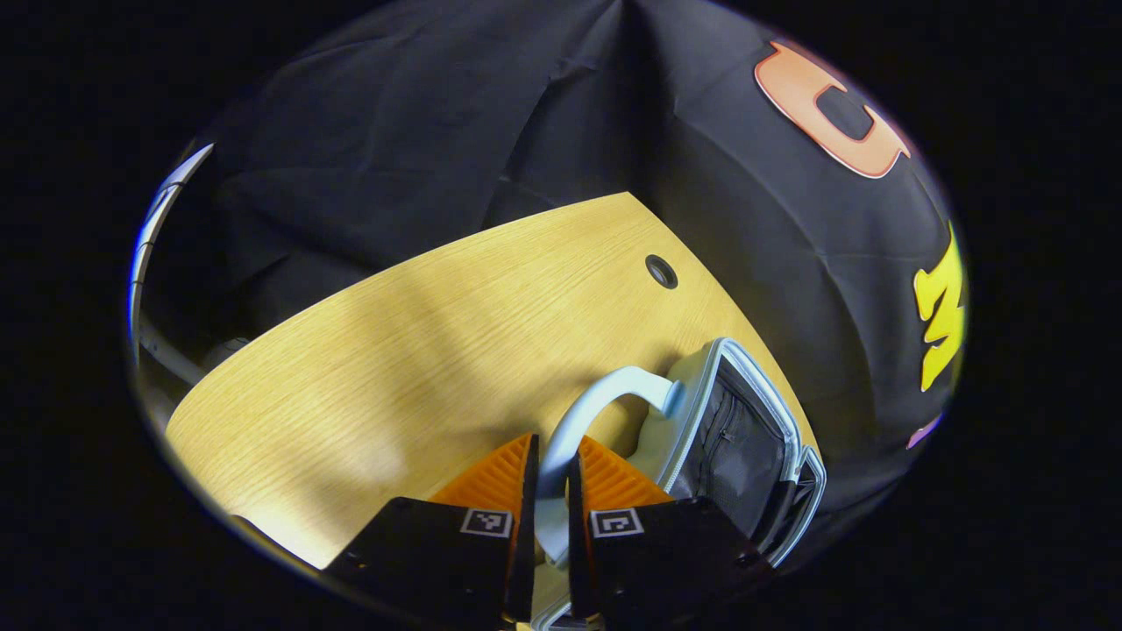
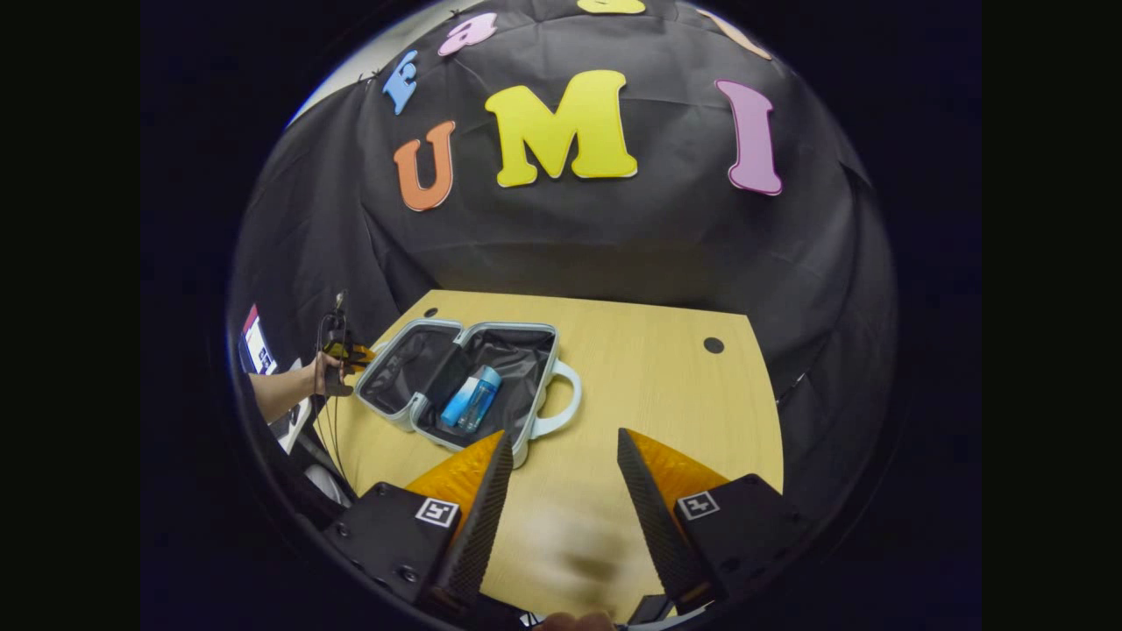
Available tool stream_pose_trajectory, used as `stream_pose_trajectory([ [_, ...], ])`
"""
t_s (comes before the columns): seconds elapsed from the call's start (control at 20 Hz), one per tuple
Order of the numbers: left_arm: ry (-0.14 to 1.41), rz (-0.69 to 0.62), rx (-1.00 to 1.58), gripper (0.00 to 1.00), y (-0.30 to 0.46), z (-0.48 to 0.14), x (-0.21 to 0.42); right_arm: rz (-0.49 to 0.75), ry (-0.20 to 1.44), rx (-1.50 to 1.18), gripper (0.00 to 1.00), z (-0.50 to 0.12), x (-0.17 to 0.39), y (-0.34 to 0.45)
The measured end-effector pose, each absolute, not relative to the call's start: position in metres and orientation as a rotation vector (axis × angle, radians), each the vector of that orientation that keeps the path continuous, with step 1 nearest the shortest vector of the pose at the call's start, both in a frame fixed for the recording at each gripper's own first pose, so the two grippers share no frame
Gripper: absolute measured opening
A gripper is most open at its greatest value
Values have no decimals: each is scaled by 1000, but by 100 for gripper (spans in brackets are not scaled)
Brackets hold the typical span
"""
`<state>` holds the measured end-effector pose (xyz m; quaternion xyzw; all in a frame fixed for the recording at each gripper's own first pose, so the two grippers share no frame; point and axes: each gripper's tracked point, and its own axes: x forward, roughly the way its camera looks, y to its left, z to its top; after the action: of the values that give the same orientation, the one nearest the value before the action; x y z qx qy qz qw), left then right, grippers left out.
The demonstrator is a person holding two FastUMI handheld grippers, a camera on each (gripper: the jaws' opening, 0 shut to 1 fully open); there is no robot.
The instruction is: First open the suitcase, pack the skin care products into it, and then close the suitcase.
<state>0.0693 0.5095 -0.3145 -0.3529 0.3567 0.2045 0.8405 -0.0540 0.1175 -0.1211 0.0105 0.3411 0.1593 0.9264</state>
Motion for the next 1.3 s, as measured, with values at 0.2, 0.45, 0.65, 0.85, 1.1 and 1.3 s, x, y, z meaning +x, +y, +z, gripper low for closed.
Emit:
stream_pose_trajectory([
  [0.2, 772, 489, -664, 11, 512, -291, 63, 342, 694, 67, 72, -119, -55, 113],
  [0.45, 651, 490, -543, 7, 485, -201, 68, 352, 611, 77, 72, -104, -51, 104],
  [0.65, 501, 465, -482, 6, 435, -119, 67, 323, 526, 83, 72, -92, -42, 89],
  [0.85, 363, 371, -383, 6, 351, -56, 66, 290, 511, 140, 72, -92, -40, 73],
  [1.1, 244, 327, -264, 5, 254, -28, 79, 113, 403, 110, 72, -70, -31, 21],
  [1.3, 186, 272, -157, 5, 188, -29, 90, -2, 358, 97, 72, -59, -44, -14],
])
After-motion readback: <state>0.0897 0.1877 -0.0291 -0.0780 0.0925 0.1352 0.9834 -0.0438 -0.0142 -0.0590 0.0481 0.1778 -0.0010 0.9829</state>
